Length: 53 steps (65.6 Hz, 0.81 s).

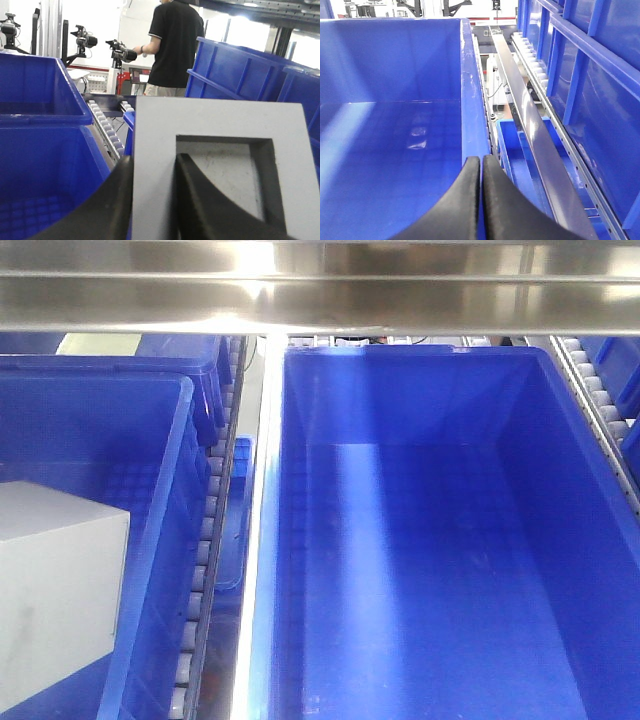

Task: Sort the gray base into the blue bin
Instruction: 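Turn the base toward the shelf and stop over an empty blue bin, then swing the left gripper with the gray block over the empty blue bin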

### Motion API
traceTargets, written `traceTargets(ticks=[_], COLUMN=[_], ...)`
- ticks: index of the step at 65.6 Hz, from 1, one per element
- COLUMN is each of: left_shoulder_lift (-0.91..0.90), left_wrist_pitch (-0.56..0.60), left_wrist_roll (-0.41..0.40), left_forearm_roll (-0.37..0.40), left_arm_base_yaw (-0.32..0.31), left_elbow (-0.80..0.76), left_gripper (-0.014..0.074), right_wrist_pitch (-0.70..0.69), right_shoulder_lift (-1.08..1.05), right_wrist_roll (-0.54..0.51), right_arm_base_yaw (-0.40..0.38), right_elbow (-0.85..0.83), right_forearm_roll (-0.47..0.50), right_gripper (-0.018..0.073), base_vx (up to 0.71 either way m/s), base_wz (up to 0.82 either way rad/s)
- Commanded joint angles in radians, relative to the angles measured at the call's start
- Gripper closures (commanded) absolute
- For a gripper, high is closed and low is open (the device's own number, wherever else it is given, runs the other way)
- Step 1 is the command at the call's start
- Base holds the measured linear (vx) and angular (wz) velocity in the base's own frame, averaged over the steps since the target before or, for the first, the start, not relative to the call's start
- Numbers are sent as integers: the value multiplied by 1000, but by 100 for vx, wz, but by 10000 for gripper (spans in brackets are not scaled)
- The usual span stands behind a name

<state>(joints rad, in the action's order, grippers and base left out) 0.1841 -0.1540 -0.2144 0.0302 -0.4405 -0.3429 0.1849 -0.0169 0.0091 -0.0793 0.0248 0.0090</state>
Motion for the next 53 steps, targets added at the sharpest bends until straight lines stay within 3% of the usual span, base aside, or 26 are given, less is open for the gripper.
traceTargets(ticks=[1,12,21,27,41,53], left_shoulder_lift=[27,152,320,444,746,986], left_wrist_pitch=[114,188,193,224,421,457], left_wrist_roll=[-18,-19,-6,1,-1,-10], left_forearm_roll=[17,33,31,31,31,31], left_arm_base_yaw=[-6,-21,-83,-142,-321,-441], left_elbow=[-30,-57,-137,-191,-320,-455], left_gripper=[593,593,593,593,593,593], right_wrist_pitch=[-37,-37,-37,-37,-37,-37], right_shoulder_lift=[3,3,3,3,3,3], right_wrist_roll=[-9,-9,-9,-9,-9,-9], right_arm_base_yaw=[0,0,0,0,0,0], right_elbow=[4,4,4,4,4,4], right_forearm_roll=[-9,-9,-9,-9,-9,-9], right_gripper=[564,564,564,564,564,564], base_vx=[0,0,0,0,0,0], base_wz=[0,0,0,0,0,0])
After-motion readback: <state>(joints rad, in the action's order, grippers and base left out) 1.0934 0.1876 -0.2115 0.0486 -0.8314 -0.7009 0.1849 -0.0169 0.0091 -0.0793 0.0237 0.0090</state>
